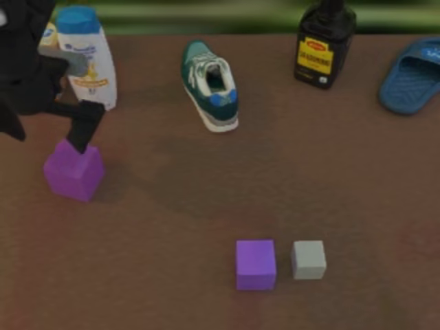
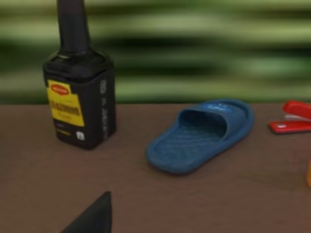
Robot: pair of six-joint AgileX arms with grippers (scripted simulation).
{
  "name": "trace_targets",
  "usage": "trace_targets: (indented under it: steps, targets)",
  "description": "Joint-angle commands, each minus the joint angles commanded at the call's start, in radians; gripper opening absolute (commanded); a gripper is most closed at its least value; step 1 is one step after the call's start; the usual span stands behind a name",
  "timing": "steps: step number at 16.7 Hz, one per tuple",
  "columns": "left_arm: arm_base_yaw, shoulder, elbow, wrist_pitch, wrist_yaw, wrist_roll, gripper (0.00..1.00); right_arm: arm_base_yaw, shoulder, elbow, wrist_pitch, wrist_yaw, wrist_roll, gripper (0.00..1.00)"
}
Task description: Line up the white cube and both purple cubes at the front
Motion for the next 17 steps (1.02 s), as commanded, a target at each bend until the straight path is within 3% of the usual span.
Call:
trace_targets:
  steps: [3, 10, 17]
  targets:
    - [-0.005, 0.067, 0.061, -0.03, 0.003, 0.005, 1.0, -0.024, -0.066, -0.036, 0.052, -0.025, -0.017, 1.0]
    - [-0.001, 0.075, 0.051, -0.014, 0.003, 0.006, 1.0, -0.025, -0.068, -0.038, 0.053, -0.026, -0.017, 1.0]
    - [-0.003, 0.175, -0.095, 0.237, 0.004, 0.008, 1.0, -0.025, -0.068, -0.038, 0.053, -0.026, -0.017, 1.0]
